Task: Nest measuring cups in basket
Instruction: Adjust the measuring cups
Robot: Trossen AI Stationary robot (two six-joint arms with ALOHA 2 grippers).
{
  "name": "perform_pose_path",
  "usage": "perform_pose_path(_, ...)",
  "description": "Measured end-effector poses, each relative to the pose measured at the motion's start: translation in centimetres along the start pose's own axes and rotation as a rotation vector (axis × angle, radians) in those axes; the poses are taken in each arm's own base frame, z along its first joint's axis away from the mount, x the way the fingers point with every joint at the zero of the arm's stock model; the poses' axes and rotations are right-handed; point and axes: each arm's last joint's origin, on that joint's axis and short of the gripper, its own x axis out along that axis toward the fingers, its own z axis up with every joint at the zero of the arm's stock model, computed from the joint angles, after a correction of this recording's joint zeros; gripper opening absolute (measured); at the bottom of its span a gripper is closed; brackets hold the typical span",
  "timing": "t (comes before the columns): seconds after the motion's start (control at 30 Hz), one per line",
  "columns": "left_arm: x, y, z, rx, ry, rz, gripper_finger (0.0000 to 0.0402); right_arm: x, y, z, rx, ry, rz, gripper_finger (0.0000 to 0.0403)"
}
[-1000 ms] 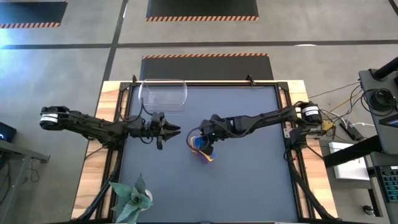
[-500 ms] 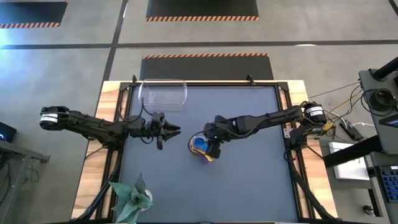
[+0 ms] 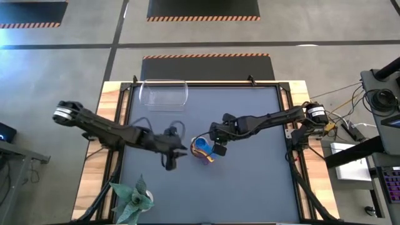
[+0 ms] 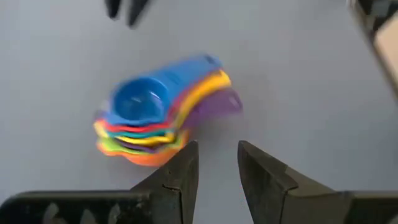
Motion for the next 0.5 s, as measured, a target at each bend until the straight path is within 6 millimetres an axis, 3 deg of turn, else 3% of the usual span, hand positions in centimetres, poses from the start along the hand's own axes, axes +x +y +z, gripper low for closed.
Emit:
perform_pose_path(0.13,2.7,-1.3,0.6,0.097,0.095,0.005,0.0094,0.1,0.7,-0.5,-0.020,0.016,0.038,0.0020)
perform_pose_path(0.33,6.2,-2.2,1.4,0.214,0.191,-0.010,0.0092,1.2,1.1,-1.8,-0.026,-0.006,0.051,0.0009)
perform_pose_path(0.5,7.8,-2.5,1.0,0.240,0.274,-0.028,0.0075,2.7,0.9,-3.3,0.006,-0.040,0.073,0.0008)
